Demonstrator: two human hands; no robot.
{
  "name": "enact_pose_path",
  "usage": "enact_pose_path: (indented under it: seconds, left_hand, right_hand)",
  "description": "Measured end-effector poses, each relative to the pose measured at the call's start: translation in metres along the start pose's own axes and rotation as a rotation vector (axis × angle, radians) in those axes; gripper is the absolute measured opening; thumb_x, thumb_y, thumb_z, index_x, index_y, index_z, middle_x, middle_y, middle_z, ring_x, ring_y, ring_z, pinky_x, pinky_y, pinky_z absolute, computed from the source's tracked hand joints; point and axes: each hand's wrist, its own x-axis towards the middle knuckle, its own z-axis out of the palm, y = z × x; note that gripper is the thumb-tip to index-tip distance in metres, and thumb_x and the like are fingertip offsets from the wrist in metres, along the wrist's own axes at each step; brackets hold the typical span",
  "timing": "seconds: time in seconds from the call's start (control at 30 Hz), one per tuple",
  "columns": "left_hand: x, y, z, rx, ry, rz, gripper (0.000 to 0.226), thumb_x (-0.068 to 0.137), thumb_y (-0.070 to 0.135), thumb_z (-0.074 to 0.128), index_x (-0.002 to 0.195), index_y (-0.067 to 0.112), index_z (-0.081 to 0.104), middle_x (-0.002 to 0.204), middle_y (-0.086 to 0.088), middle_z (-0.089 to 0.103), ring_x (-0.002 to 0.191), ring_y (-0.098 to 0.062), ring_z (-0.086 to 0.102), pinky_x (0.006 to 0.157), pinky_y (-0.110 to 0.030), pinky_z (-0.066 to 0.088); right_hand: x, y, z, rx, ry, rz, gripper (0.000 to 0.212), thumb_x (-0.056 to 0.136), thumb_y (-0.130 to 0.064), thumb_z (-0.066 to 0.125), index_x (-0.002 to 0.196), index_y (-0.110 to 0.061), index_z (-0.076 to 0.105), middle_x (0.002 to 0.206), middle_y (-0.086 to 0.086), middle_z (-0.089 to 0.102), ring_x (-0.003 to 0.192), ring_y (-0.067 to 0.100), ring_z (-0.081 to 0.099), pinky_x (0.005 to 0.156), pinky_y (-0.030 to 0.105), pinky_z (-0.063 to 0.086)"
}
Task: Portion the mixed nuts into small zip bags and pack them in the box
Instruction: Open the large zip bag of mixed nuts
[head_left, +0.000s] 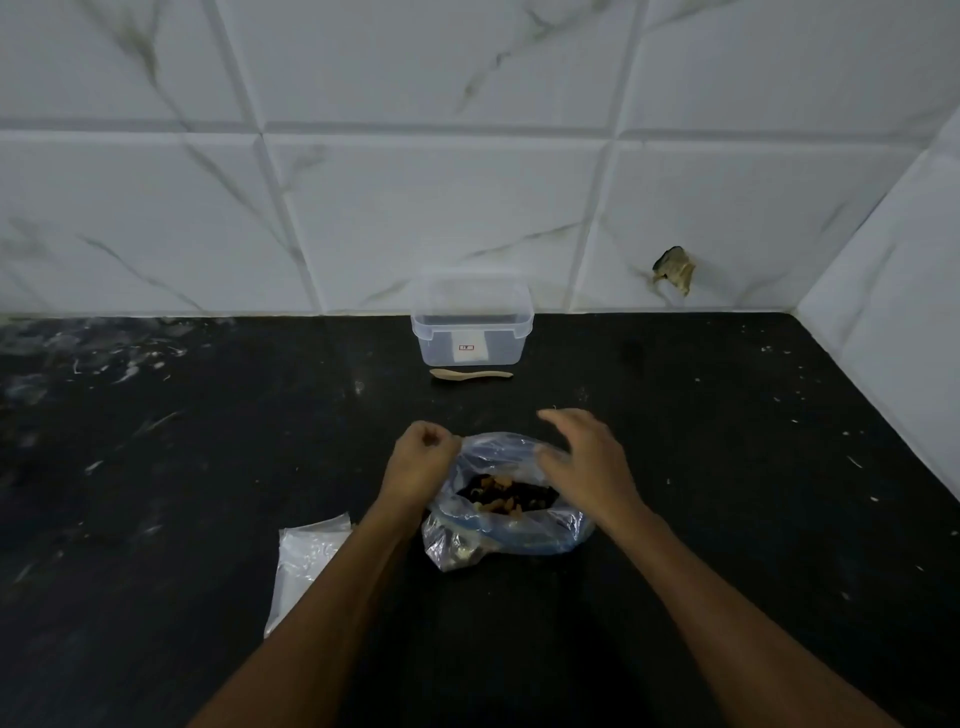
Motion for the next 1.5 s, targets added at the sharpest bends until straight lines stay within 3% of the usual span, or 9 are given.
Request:
enact_pose_path:
  seconds: [0.07, 0.17, 0.33, 0.57, 0.7, 0.97, 1.3, 1.4, 1.5]
  left_hand:
    - [-0.001, 0.007, 0.005, 0.054, -0.077, 0.088, 0.024, 0.09, 0.017, 0.065, 0.111, 0.019, 0.053, 0.116, -0.009, 0.058, 0.101, -0.021, 0.062, 0.088, -0.04, 0.056]
    - [-0.003, 0.008, 0.008, 0.183, -0.139, 0.204, 0.056, 0.087, 0.02, 0.07, 0.134, 0.025, 0.041, 0.134, -0.006, 0.048, 0.115, -0.021, 0.056, 0.087, -0.032, 0.054]
    - [-0.032, -0.014, 0.007, 0.449, 0.244, 0.137, 0.07, 0.076, 0.051, 0.075, 0.131, 0.029, 0.038, 0.126, -0.001, 0.038, 0.113, -0.02, 0.049, 0.088, -0.036, 0.049]
    - [-0.038, -0.033, 0.011, -0.114, 0.169, -0.058, 0.015, 0.097, 0.023, 0.057, 0.107, 0.014, 0.064, 0.097, -0.006, 0.069, 0.09, -0.021, 0.069, 0.083, -0.044, 0.059]
    - [-0.03, -0.015, 0.0, -0.517, -0.025, -0.272, 0.019, 0.1, 0.015, 0.05, 0.102, 0.005, 0.066, 0.102, -0.017, 0.069, 0.093, -0.029, 0.067, 0.083, -0.044, 0.057]
    - [-0.016, -0.003, -0.015, -0.81, -0.277, -0.454, 0.03, 0.095, 0.02, 0.05, 0.115, 0.002, 0.063, 0.096, -0.021, 0.072, 0.094, -0.036, 0.066, 0.084, -0.053, 0.053]
    - [-0.028, -0.031, 0.002, 0.052, 0.256, -0.061, 0.036, 0.094, 0.05, 0.053, 0.104, 0.016, 0.057, 0.1, -0.007, 0.065, 0.09, -0.019, 0.063, 0.084, -0.041, 0.054]
    - [-0.047, -0.038, 0.006, 0.329, 0.147, -0.053, 0.056, 0.088, 0.071, 0.042, 0.082, 0.02, 0.064, 0.079, -0.003, 0.07, 0.076, -0.019, 0.068, 0.079, -0.039, 0.056]
    - [-0.059, -0.036, 0.017, 0.493, -0.005, -0.089, 0.064, 0.086, 0.075, 0.041, 0.073, 0.018, 0.068, 0.066, -0.002, 0.072, 0.061, -0.016, 0.071, 0.075, -0.036, 0.059]
  right_hand:
    - [0.01, -0.004, 0.005, -0.106, -0.243, -0.102, 0.038, 0.092, -0.032, 0.059, 0.129, -0.028, 0.054, 0.125, -0.003, 0.058, 0.113, 0.015, 0.056, 0.095, 0.04, 0.049]
    - [0.016, -0.002, 0.014, -0.137, -0.168, -0.125, 0.012, 0.096, -0.028, 0.052, 0.1, -0.027, 0.062, 0.091, -0.005, 0.065, 0.082, 0.013, 0.063, 0.074, 0.041, 0.055]
    - [0.02, -0.008, 0.013, 0.086, -0.037, 0.11, 0.027, 0.1, -0.024, 0.043, 0.079, -0.017, 0.059, 0.074, 0.001, 0.059, 0.068, 0.015, 0.057, 0.059, 0.029, 0.043]
    - [0.014, -0.011, 0.003, 0.659, -0.179, 0.524, 0.019, 0.095, -0.019, 0.048, 0.085, -0.012, 0.063, 0.077, 0.005, 0.06, 0.065, 0.015, 0.055, 0.063, 0.03, 0.048]
    - [0.017, -0.007, -0.012, 0.997, -0.207, 0.837, 0.012, 0.08, -0.02, 0.056, 0.068, -0.017, 0.053, 0.061, 0.002, 0.049, 0.053, 0.016, 0.045, 0.062, 0.029, 0.041]
    - [0.021, 0.015, -0.024, 1.297, -0.307, 0.874, 0.017, 0.081, -0.021, 0.059, 0.067, -0.011, 0.059, 0.069, 0.01, 0.06, 0.064, 0.026, 0.06, 0.074, 0.039, 0.051]
    - [0.008, 0.021, 0.003, 0.199, -0.09, 0.342, 0.013, 0.093, -0.025, 0.055, 0.087, -0.019, 0.064, 0.086, -0.002, 0.065, 0.078, 0.011, 0.062, 0.066, 0.028, 0.05]
    - [0.016, 0.004, 0.008, 0.072, 0.021, 0.065, 0.019, 0.091, -0.034, 0.059, 0.103, -0.021, 0.065, 0.1, -0.005, 0.062, 0.093, 0.011, 0.061, 0.081, 0.031, 0.052]
    - [0.022, -0.011, 0.019, -0.132, -0.204, -0.084, 0.039, 0.088, -0.041, 0.062, 0.122, -0.022, 0.059, 0.113, -0.003, 0.06, 0.103, 0.014, 0.058, 0.09, 0.036, 0.049]
